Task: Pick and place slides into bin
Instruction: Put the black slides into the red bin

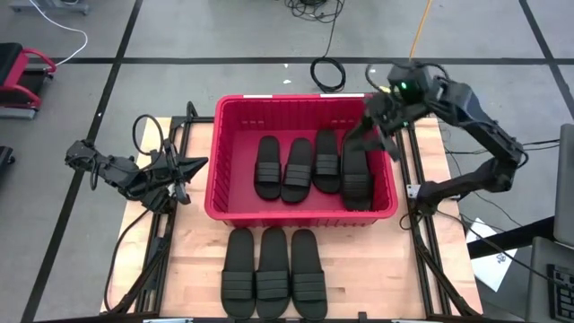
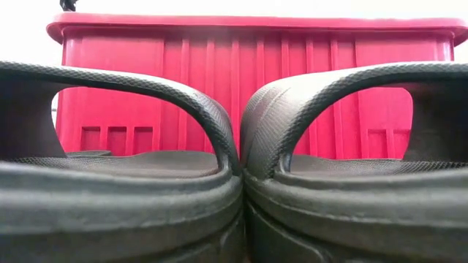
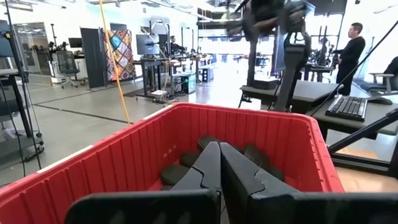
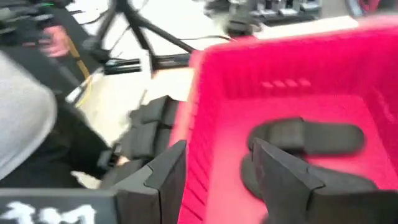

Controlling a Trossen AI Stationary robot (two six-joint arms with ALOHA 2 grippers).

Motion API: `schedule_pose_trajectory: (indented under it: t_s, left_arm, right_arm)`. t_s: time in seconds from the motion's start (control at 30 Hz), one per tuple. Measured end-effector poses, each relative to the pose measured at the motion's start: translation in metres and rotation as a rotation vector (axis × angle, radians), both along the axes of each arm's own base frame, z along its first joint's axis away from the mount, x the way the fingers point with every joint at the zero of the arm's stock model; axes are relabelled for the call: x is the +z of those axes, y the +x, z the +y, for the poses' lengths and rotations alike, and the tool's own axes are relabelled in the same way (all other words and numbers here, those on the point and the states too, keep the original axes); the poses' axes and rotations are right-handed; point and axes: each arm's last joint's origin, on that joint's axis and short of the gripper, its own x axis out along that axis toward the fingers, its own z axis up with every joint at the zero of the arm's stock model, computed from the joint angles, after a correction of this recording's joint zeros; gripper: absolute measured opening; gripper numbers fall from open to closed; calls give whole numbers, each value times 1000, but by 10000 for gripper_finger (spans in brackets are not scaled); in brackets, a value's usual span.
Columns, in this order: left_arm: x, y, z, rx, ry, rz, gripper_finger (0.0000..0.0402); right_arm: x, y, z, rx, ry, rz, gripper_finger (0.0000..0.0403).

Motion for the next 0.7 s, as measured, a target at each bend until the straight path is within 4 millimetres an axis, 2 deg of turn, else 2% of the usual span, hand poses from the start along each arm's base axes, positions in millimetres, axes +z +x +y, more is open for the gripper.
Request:
schedule_pose_trajectory:
  t_s: [0.1, 0.23, 0.33, 0.43, 0.57, 0.63, 0.7]
  left_arm:
    - [-2, 0, 0, 0, 8, 17, 1]
    - [-3, 0, 0, 1, 24, 33, 1]
    - [-3, 0, 0, 1, 48, 43, 1]
    - [-3, 0, 0, 9, 65, 49, 1]
    - [-3, 0, 0, 12, 75, 53, 1]
    - [-3, 0, 0, 12, 88, 58, 1]
    - [-3, 0, 0, 12, 90, 59, 1]
  right_arm:
    - [10, 9, 26, 43, -22, 0, 174]
    - [6, 23, 58, 100, -70, 18, 168]
    - [3, 34, 75, 108, -141, -6, 150]
    - [3, 45, 85, 106, -190, -47, 107]
    - [2, 58, 92, 114, -157, -70, 23]
    - [-1, 63, 96, 111, -125, -54, 9]
    - [-4, 68, 100, 91, -101, -36, 11]
